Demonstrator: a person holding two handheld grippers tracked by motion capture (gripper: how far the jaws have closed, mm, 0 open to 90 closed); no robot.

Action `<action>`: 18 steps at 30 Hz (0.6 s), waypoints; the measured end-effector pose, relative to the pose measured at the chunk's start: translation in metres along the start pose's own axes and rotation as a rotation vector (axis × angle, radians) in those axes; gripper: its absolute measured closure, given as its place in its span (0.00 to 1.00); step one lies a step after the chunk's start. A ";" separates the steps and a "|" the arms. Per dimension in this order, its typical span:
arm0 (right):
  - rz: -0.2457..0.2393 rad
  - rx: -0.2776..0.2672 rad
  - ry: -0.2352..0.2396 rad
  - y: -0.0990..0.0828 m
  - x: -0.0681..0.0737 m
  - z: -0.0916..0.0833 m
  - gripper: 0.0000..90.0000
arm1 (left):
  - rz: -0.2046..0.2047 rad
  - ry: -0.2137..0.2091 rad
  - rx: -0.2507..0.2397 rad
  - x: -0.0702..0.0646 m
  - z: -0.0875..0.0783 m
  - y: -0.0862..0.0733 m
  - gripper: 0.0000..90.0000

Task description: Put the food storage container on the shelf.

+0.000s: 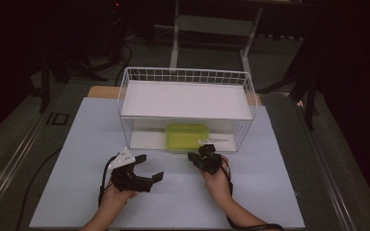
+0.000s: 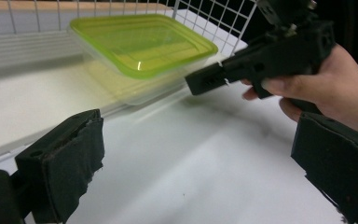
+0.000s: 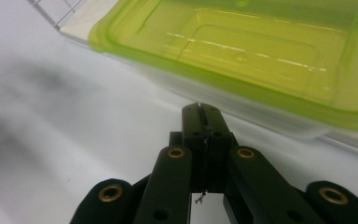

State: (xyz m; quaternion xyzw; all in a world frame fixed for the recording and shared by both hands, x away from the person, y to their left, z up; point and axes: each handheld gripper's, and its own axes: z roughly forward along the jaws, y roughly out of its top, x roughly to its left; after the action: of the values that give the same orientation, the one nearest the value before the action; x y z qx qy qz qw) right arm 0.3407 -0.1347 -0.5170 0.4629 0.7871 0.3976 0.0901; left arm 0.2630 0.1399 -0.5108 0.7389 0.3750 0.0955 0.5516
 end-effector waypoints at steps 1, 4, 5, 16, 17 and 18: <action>0.007 0.000 -0.003 0.001 -0.001 0.002 1.00 | 0.001 0.003 -0.001 0.000 0.000 -0.001 0.04; 0.013 -0.012 -0.007 0.004 -0.003 0.007 1.00 | 0.016 0.015 0.014 -0.002 0.002 -0.002 0.04; 0.016 -0.014 -0.010 0.006 -0.003 0.009 1.00 | 0.025 0.016 0.014 -0.003 0.002 -0.003 0.04; 0.068 -0.037 -0.027 0.024 -0.010 0.025 1.00 | 0.042 0.060 -0.003 0.000 -0.002 -0.003 0.04; 0.076 -0.038 -0.028 0.026 -0.010 0.026 1.00 | 0.039 0.058 -0.003 0.000 -0.003 -0.003 0.04; 0.069 -0.046 -0.032 0.028 -0.010 0.027 1.00 | 0.039 0.058 -0.002 0.000 -0.003 -0.003 0.04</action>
State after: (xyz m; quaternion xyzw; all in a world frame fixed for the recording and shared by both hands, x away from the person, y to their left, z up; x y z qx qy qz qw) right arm 0.3784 -0.1213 -0.5178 0.4939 0.7597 0.4111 0.0992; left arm 0.2601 0.1425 -0.5128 0.7423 0.3762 0.1279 0.5395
